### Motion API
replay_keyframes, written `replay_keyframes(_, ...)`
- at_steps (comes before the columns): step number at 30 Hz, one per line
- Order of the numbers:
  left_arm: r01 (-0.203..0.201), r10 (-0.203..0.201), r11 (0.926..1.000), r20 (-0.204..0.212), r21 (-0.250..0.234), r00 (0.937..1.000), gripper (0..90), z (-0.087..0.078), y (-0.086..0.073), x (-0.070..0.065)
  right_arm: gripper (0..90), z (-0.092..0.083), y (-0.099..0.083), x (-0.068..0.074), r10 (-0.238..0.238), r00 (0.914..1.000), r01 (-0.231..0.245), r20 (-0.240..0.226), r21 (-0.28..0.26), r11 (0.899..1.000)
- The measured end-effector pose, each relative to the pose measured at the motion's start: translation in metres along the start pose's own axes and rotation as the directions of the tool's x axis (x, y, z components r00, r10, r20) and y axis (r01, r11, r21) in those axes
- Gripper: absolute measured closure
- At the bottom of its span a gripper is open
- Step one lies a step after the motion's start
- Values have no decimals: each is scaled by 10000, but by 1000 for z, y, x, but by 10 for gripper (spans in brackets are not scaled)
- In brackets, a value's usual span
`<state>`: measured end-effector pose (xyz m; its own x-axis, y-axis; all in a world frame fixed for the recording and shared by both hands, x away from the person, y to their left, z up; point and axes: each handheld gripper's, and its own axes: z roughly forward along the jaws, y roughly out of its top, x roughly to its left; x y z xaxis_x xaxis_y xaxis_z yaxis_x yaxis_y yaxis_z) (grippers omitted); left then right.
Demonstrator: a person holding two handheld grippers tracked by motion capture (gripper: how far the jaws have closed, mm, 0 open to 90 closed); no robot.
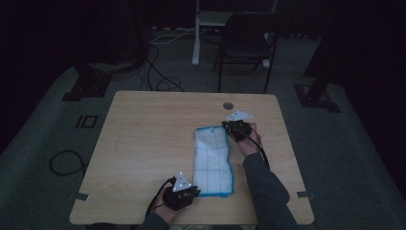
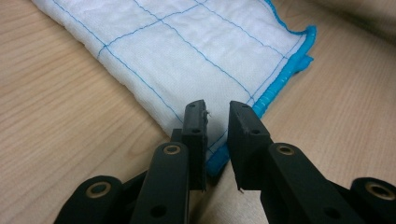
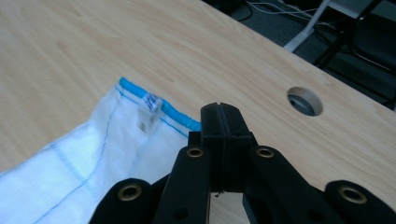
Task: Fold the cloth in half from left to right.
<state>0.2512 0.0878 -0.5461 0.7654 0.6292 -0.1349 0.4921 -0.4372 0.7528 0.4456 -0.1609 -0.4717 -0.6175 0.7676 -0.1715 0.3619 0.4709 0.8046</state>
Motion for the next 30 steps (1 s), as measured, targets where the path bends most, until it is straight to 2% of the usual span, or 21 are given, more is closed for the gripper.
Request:
replay_keyframes(5,29,-29,10000,32,-8,10000,782,-1,-1,-1,900,6,-3,-9,206,9996,-211,210,238,9995)
replay_keyframes(15,74,-74,10000,49,-27,10000,785,-1,-1,0,898,12,-5,-12,331,9991,-342,271,400,9986)
replay_keyframes(18,123,-123,9999,50,-32,9999,784,-1,-1,0,800,10,-5,-11,356,9990,-364,257,314,9988)
replay_keyframes(23,364,-363,9993,128,-127,9993,778,-2,-1,2,745,6,-5,-10,299,9993,-303,213,193,9994)
replay_keyframes(30,453,-454,9986,-17,-267,9990,764,-4,2,5,695,2,-9,-7,322,9994,-325,126,232,9992)
